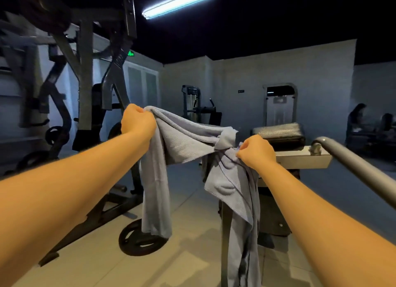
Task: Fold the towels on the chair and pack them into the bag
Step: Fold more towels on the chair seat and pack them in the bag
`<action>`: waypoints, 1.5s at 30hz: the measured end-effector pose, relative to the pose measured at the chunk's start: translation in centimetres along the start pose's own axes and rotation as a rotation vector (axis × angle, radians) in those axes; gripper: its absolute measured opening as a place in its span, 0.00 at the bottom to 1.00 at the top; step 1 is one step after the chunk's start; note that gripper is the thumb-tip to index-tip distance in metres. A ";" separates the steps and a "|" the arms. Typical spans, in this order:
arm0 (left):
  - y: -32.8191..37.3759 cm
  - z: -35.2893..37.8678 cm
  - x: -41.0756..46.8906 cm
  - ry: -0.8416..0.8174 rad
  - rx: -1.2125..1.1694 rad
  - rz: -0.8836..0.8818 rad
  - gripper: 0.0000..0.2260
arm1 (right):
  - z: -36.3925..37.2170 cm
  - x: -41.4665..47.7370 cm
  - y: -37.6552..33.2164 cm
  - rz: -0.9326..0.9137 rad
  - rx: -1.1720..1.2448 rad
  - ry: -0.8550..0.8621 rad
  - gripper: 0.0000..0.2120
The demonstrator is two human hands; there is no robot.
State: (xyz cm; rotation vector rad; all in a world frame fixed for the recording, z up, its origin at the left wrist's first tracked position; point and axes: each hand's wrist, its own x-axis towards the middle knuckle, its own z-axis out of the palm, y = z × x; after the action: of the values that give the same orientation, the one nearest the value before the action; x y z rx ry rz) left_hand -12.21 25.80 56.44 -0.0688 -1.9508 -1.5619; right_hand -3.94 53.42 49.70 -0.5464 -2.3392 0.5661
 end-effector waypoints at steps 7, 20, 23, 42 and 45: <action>0.3 -8.3 1.2 -0.312 0.090 0.080 0.06 | -1.7 -3.0 -7.9 -0.220 0.103 0.045 0.11; -1.4 -33.8 -1.5 -0.569 0.341 0.077 0.05 | 8.1 -19.0 -30.8 -0.579 1.055 -1.369 0.19; -3.1 -40.4 -2.3 -0.479 0.419 0.031 0.05 | 10.0 -22.8 -34.8 -0.589 1.060 -1.468 0.14; -19.1 -67.4 -7.3 0.140 0.927 0.137 0.03 | 20.3 -41.7 -53.8 -1.067 0.593 -0.686 0.06; -24.1 -66.9 -9.5 0.018 0.843 0.018 0.04 | 25.0 -45.0 -51.1 -1.063 0.444 -0.685 0.11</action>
State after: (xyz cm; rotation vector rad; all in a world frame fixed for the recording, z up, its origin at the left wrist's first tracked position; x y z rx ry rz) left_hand 14.64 -38.00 37.45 0.2747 -2.4172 -0.6223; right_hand -1.54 -17.98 36.79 1.2058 -2.5193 0.7495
